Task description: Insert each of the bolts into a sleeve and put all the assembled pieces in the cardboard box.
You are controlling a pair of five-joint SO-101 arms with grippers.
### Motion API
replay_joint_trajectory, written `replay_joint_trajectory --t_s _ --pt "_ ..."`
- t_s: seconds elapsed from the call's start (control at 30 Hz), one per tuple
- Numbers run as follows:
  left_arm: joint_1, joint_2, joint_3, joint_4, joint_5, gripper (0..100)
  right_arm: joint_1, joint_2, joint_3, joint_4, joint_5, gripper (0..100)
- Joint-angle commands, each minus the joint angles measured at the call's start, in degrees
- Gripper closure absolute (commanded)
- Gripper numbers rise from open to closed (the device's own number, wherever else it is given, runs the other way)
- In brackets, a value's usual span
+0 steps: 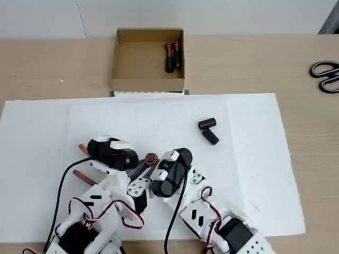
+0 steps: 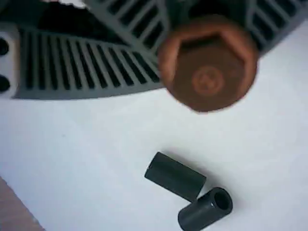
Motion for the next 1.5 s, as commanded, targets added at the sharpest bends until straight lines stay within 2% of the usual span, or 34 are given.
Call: replay_joint_trajectory --t_s 0.0,0.1,0.3,0.67,0.87,1.13,1.2,1.3,1.47 --pt "1.49 -0.18 0.31 1.41 -0.62 84 -0.13 -1.01 -4.84 -2.24 0.26 99.5" --pt "1.41 -0.18 0.31 2.46 -0.62 79 -0.13 -1.01 -4.66 -2.24 0.26 99.5" --pt "1.32 -0.26 -0.04 2.37 -0.79 78 0.04 -1.01 -4.48 -2.15 0.26 99.5" --pt "-5.80 -0.18 -1.98 3.69 -10.55 78 0.04 -0.92 -3.34 -2.15 0.26 99.5" --pt "-6.15 -0.09 -7.43 7.82 -10.20 78 0.04 -0.92 -3.25 -2.15 0.26 99.5" --pt "-6.24 -0.09 -16.31 7.56 -9.14 79 1.80 -0.92 -1.14 -2.59 0.18 99.5" --pt "-6.77 -0.09 -18.51 7.47 -7.91 82 2.77 -0.92 -0.79 -2.59 0.00 99.5" --pt "-12.40 -0.09 -19.30 4.75 -7.47 99 5.32 -0.92 0.18 -2.59 -0.09 99.5" --pt "-25.32 -0.09 -19.30 3.87 -7.65 99 10.33 -1.01 0.70 -2.68 -0.18 99.5"
